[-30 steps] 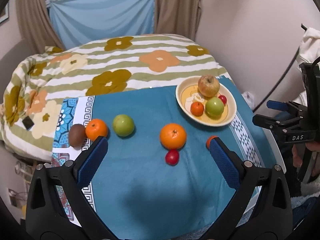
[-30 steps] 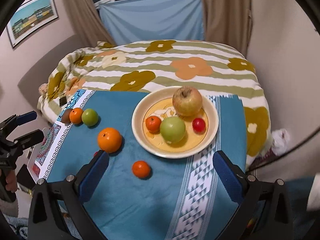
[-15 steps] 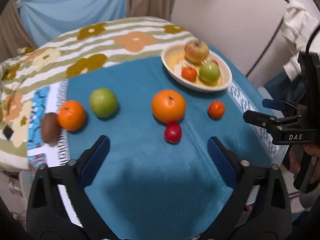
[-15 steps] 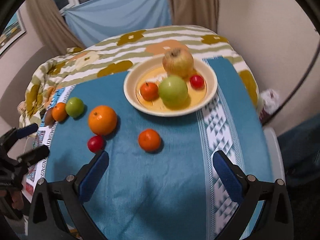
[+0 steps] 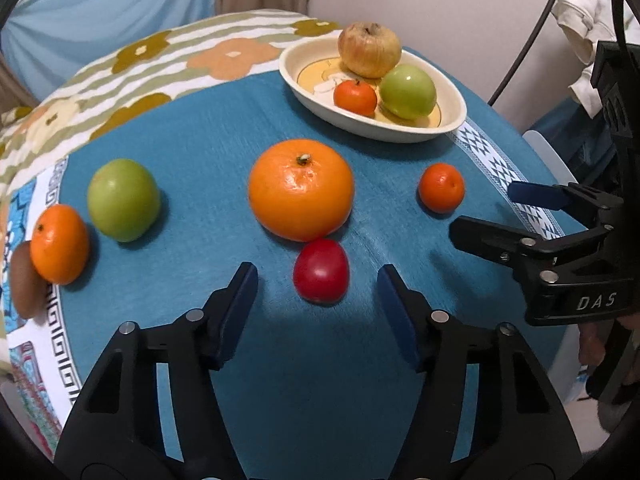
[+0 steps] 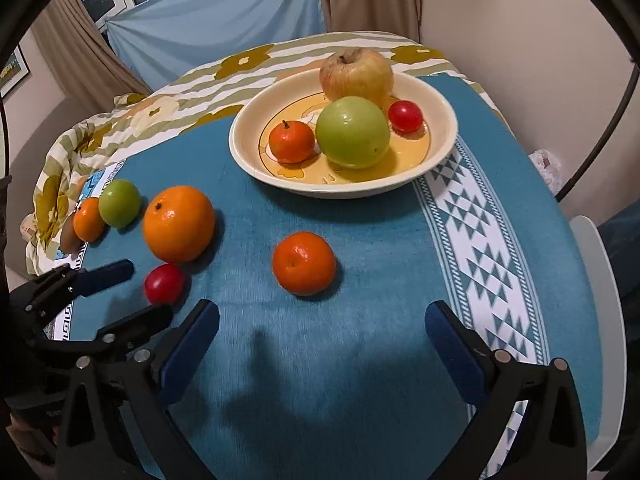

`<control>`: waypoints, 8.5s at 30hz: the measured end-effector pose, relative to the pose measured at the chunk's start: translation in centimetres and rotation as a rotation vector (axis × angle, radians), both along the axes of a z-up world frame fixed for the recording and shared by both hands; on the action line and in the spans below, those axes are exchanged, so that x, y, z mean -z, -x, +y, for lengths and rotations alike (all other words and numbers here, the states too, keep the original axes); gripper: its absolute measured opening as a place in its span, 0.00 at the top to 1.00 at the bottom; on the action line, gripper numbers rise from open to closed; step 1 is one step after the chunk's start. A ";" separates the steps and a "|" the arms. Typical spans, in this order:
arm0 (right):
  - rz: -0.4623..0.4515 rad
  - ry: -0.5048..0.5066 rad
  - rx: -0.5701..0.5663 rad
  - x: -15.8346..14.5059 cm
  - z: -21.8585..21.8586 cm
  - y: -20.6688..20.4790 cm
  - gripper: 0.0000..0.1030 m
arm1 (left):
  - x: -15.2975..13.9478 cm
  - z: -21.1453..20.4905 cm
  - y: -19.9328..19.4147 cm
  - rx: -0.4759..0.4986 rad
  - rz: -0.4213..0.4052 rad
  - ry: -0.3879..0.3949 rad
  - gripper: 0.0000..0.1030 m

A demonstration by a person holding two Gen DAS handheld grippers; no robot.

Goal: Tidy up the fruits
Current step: 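Grasp the small red tomato with the left tool while the right tool grasps the large orange, then carry both fruits into the white bowl and open the left tool, then the right tool, then move both open tools toward the kiwi and the green apple, then grasp the brown kiwi with the left tool while the right tool grasps the green apple, then carry the kiwi into the bowl and open the left tool while the right lowers the green apple in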

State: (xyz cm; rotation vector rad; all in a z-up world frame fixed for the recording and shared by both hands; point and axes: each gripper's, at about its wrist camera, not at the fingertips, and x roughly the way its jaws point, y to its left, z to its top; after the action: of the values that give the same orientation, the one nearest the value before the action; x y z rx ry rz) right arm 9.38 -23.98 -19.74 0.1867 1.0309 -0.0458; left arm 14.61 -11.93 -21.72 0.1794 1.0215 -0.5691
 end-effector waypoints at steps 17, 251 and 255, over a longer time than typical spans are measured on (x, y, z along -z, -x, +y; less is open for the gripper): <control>0.056 0.005 -0.054 1.4 0.4 -1.2 0.29 | 1.0 -0.7 -0.6 -0.029 0.021 -0.011 0.66; 0.033 0.132 -0.372 1.8 20.8 -13.4 0.52 | 0.9 21.6 -10.5 -0.167 0.031 -0.153 0.50; 0.038 0.106 -0.369 1.6 20.5 -13.5 0.52 | 0.4 22.1 -10.3 -0.184 0.025 -0.147 0.51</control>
State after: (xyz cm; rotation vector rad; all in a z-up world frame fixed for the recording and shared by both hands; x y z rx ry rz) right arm 22.92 -3.52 -21.35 -0.1024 1.0846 0.2309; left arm 24.88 10.16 -22.08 0.2060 1.0918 -0.3305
